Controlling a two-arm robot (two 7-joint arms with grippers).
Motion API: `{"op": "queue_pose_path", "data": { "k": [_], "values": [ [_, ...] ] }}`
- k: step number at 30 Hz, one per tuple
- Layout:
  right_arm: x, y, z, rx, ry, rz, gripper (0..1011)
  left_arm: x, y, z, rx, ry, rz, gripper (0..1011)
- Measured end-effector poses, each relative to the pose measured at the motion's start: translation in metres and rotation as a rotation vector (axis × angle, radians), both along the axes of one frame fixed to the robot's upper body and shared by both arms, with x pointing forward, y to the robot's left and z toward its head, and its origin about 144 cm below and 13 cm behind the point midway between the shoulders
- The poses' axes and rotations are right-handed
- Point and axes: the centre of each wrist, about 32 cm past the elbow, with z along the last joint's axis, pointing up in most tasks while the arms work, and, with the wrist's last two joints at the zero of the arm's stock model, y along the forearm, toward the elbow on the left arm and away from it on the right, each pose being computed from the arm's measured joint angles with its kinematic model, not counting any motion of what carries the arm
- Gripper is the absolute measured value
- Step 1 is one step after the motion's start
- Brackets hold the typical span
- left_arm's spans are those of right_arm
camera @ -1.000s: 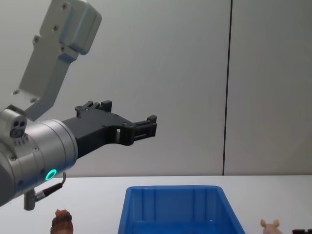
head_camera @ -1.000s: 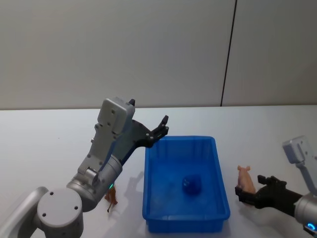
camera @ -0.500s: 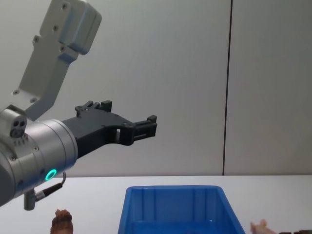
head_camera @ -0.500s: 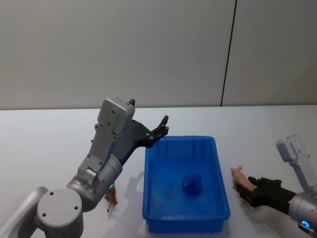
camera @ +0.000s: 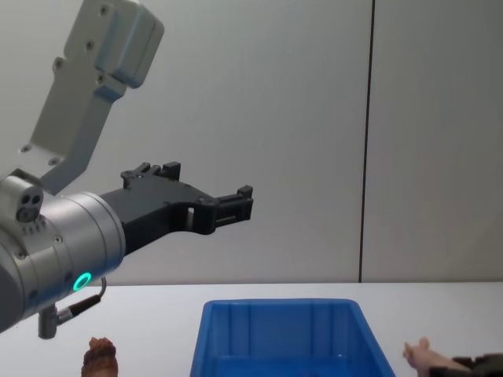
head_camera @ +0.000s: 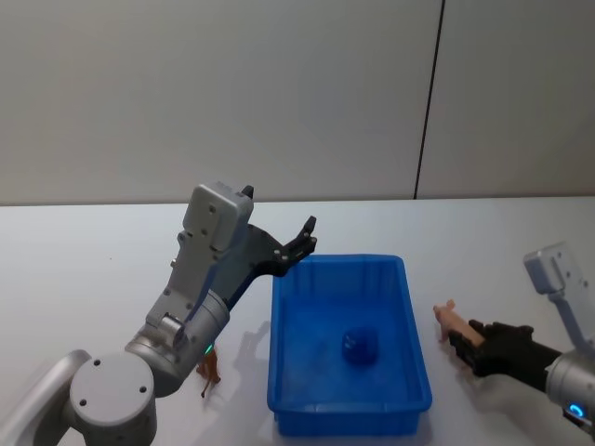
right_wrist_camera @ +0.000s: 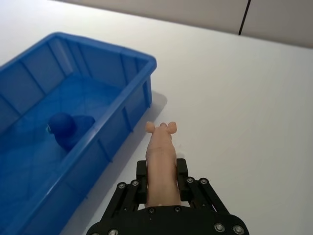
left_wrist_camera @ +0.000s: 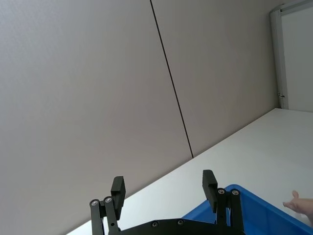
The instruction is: Pick up the two dolls from the table and place them into the box.
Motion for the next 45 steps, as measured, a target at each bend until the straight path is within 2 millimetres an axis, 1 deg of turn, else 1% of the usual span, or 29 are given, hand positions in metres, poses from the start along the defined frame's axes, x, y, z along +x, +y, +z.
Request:
{"op": "queue_pose_path", "data": {
  "k": [9, 15, 16, 22, 28, 38, 39, 43, 44, 45],
  "values": [
    [0.003, -0.001, 0.012, 0.019, -0.084, -0.007, 336, 0.0, 0.0, 0.0, 0.0, 0.0, 0.0, 1001],
    [0.008, 0.001, 0.032, 0.056, -0.172, 0.011, 336, 0.0, 0.0, 0.0, 0.0, 0.0, 0.0, 1001],
    [0.008, 0.001, 0.032, 0.056, -0.172, 0.011, 336, 0.0, 0.0, 0.0, 0.0, 0.0, 0.0, 1001],
    [0.014, 0.009, 0.047, 0.101, -0.214, 0.064, 336, 0.0, 0.0, 0.0, 0.0, 0.0, 0.0, 1001],
    [0.018, 0.022, 0.054, 0.133, -0.212, 0.117, 336, 0.0, 0.0, 0.0, 0.0, 0.0, 0.0, 1001],
    [0.022, 0.04, 0.052, 0.155, -0.177, 0.175, 336, 0.0, 0.0, 0.0, 0.0, 0.0, 0.0, 1001],
    [0.022, 0.041, 0.052, 0.156, -0.174, 0.178, 342, 0.0, 0.0, 0.0, 0.0, 0.0, 0.0, 1001],
    [0.023, 0.047, 0.049, 0.16, -0.154, 0.19, 419, 0.0, 0.0, 0.0, 0.0, 0.0, 0.0, 1001],
    [0.023, 0.048, 0.048, 0.16, -0.151, 0.191, 484, 0.0, 0.0, 0.0, 0.0, 0.0, 0.0, 1001],
    [0.023, 0.048, 0.048, 0.161, -0.149, 0.193, 518, 0.0, 0.0, 0.0, 0.0, 0.0, 0.0, 1001]
  ]
}}
